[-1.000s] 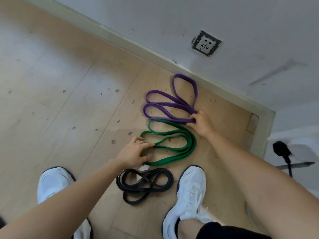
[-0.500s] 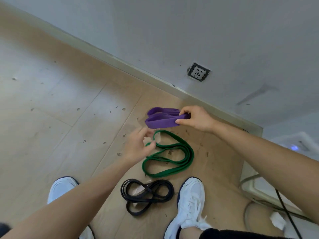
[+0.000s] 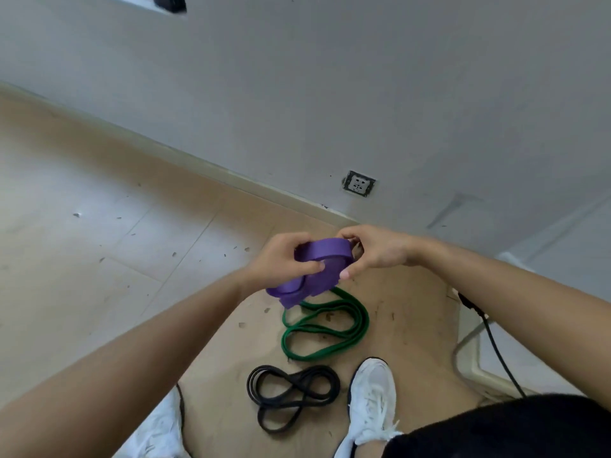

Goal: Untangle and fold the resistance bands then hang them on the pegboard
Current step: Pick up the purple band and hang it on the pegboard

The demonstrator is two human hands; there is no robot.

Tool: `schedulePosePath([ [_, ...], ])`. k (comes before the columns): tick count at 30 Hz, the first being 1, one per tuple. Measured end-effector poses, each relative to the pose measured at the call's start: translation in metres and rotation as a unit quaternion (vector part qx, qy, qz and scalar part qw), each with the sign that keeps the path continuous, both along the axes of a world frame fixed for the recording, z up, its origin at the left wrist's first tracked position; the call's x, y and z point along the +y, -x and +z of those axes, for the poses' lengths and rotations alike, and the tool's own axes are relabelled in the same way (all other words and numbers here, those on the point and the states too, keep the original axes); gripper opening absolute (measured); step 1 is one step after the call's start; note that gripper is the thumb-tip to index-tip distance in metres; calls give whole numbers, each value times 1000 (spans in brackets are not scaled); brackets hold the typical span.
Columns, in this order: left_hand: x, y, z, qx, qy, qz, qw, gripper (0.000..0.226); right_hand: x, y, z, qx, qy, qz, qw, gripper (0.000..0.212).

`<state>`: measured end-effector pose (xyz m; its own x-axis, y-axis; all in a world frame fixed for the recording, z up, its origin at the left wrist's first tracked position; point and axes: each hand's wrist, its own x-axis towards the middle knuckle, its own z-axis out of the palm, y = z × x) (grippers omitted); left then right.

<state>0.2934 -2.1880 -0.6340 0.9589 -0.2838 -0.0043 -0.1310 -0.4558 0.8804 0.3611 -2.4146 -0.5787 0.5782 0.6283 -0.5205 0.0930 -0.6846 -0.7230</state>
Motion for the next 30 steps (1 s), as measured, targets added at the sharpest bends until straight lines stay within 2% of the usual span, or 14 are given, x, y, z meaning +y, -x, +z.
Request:
schedulePosePath([
  [3, 0, -1, 41, 4, 40, -18, 999, 19, 1, 12, 10, -27, -35, -28, 999, 38],
  [7, -6, 2, 92, 10, 86, -22, 996, 21, 4, 21, 37, -68, -102, -70, 990, 27],
  [13, -20, 0, 162, 9, 172, 19, 985, 12, -14, 31, 83, -143, -131, -144, 970, 24],
  [20, -53, -29, 248, -2, 266, 46, 963, 13, -44, 26, 168, -208, -253, -250, 911, 17],
  [24, -71, -55, 303, -23, 298, 53, 953, 12, -71, 14, 230, -230, -312, -285, 877, 30],
  [27, -86, -71, 342, -50, 311, 51, 948, 15, -89, 7, 276, -271, -352, -313, 839, 27],
  [30, -106, -86, 377, -70, 309, 50, 947, 28, -103, -1, 320, -317, -390, -339, 795, 18],
])
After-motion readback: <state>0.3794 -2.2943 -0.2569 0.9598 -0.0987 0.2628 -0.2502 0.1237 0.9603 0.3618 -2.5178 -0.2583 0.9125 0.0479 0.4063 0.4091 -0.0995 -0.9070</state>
